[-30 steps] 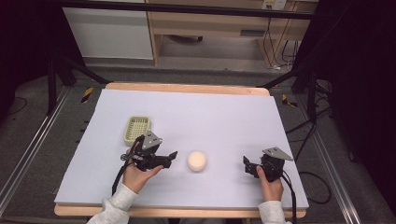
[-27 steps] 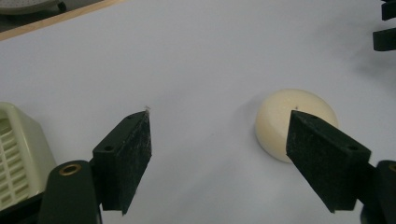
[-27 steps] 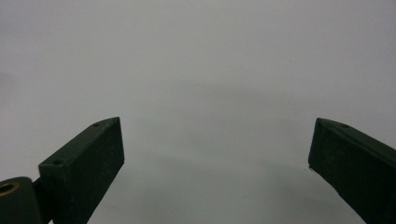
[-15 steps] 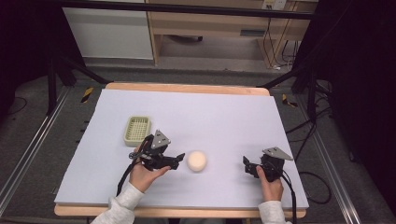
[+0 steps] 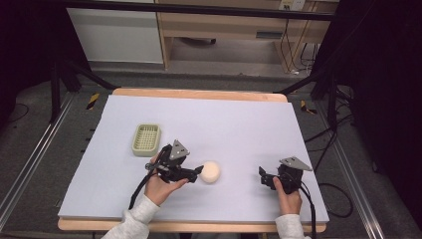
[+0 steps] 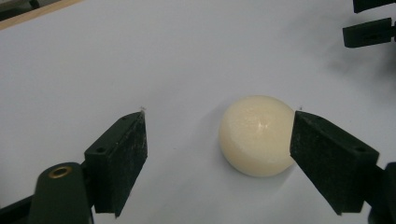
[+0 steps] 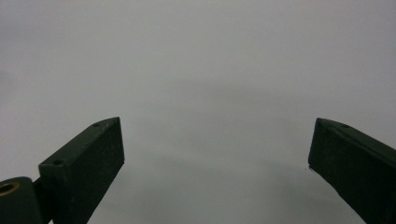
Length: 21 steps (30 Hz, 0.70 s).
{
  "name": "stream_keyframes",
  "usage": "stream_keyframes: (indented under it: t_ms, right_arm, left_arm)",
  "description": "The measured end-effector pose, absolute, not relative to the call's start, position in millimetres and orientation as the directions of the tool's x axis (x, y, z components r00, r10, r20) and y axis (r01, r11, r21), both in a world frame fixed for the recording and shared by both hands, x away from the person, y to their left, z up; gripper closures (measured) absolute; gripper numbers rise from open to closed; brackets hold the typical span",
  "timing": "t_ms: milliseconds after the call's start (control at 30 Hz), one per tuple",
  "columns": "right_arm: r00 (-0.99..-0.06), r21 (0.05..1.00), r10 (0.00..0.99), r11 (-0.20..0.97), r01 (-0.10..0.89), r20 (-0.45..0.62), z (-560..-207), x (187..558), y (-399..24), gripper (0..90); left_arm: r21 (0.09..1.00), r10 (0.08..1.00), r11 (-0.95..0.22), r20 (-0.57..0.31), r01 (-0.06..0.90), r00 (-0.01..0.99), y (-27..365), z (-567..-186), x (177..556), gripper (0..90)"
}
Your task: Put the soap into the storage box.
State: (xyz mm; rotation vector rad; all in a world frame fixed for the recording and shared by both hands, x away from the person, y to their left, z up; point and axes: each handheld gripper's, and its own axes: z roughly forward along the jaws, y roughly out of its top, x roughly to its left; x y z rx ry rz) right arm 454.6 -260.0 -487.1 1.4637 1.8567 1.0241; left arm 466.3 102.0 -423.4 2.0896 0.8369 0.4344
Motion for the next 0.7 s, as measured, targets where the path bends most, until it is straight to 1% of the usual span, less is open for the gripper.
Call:
stream_keyframes:
  t_ms: [700]
  right_arm:
    - [-0.249,0.831,0.968,0.112,0.545,0.032,-487,455,-260,4.0]
  left_arm:
    - [0.775,0.667,-0.475,0.009,0.417,0.745,81,-431,467,18.6]
